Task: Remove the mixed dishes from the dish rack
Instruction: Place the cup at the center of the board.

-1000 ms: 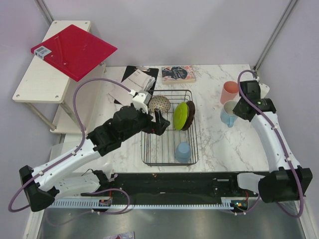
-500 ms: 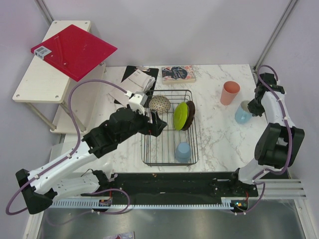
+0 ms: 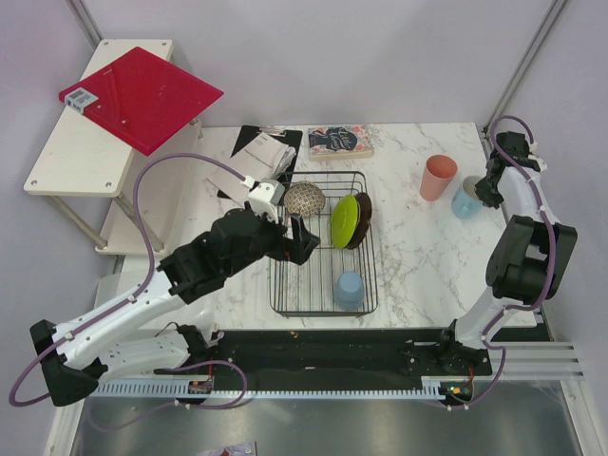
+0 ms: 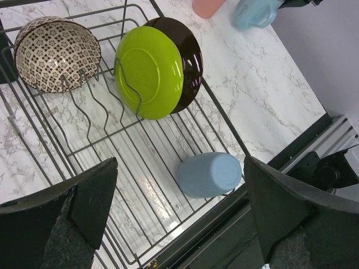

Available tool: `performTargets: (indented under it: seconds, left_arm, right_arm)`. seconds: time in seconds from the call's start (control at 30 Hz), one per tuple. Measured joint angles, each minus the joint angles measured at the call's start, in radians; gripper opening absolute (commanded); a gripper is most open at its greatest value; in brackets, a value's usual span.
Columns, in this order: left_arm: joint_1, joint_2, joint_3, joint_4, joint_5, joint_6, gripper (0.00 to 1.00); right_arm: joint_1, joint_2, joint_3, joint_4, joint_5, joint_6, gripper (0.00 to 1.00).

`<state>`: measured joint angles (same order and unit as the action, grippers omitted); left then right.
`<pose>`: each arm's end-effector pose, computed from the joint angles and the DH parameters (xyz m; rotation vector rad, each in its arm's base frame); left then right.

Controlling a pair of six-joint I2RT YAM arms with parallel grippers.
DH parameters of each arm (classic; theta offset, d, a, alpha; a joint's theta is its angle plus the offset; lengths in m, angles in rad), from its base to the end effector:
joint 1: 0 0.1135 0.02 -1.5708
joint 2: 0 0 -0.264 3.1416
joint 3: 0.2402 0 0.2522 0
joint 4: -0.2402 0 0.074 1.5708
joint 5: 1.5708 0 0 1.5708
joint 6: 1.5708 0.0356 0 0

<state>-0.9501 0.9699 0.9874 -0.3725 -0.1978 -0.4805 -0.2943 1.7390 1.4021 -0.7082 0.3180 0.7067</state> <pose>0.1317 -0.1722 0.3577 0.3295 1.9683 -0.7594 0.3502 -0.1178 0.2562 1.3219 2.1873 -0.2601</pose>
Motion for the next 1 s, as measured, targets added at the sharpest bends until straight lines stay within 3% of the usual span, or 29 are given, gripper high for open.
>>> performTargets:
  seconds: [0.43, 0.53, 0.57, 0.67, 1.0]
  left_arm:
    - [-0.001, 0.015, -0.007, -0.001, -0.026, 0.000, 0.99]
    - [-0.001, 0.027, -0.007, -0.001, -0.033, 0.000, 0.99]
    - [-0.002, 0.030, -0.007, -0.002, -0.033, 0.000, 0.99]
    - [-0.002, 0.033, -0.007, -0.002, -0.034, 0.000, 0.99]
    - [-0.002, 0.033, -0.007, -0.002, -0.034, 0.000, 1.00]
  right_arm:
    - [0.000, 0.113, 0.056, 0.076, -0.004, -0.045, 0.00]
    - [0.000, 0.119, 0.060, 0.088, -0.003, -0.050, 0.18]
    - [0.000, 0.119, 0.061, 0.089, -0.004, -0.051, 0.29]
    - [0.000, 0.119, 0.061, 0.095, -0.009, -0.049, 0.42]
    - [0.002, 0.057, 0.055, 0.101, -0.034, -0.032, 0.56]
